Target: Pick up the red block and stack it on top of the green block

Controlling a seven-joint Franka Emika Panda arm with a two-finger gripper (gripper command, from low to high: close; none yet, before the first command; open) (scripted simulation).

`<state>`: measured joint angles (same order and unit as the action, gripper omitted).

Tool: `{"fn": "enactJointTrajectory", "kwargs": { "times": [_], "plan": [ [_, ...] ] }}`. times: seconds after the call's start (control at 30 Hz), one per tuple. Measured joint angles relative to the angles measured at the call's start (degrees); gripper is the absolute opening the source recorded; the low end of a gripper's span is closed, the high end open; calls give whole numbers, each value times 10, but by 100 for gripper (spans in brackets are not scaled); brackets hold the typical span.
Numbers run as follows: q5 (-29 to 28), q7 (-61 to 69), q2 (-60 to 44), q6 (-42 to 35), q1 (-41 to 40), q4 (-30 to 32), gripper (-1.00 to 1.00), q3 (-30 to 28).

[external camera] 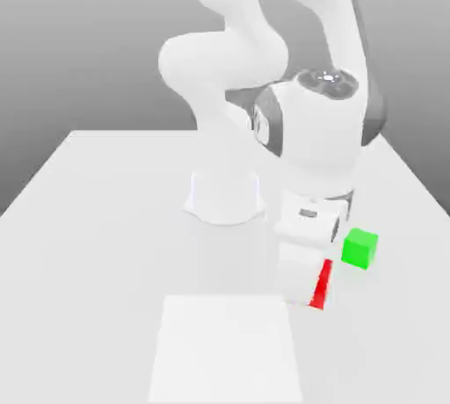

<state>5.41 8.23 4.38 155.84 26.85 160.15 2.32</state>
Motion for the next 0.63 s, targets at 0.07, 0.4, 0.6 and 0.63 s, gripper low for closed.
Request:
{"fn": "enactJointTrajectory", "kwargs": {
  "times": [0.07, 0.4, 0.6, 0.63],
  "plan": [
    [14, -2, 37, -9, 37, 28, -100, 27],
    [17, -35, 65, 43, 145, 108, -100, 131],
    [-40, -73, -29, 134, 125, 106, 100, 134],
    [-40, -73, -29, 134, 125, 106, 100, 134]
  ]
}}
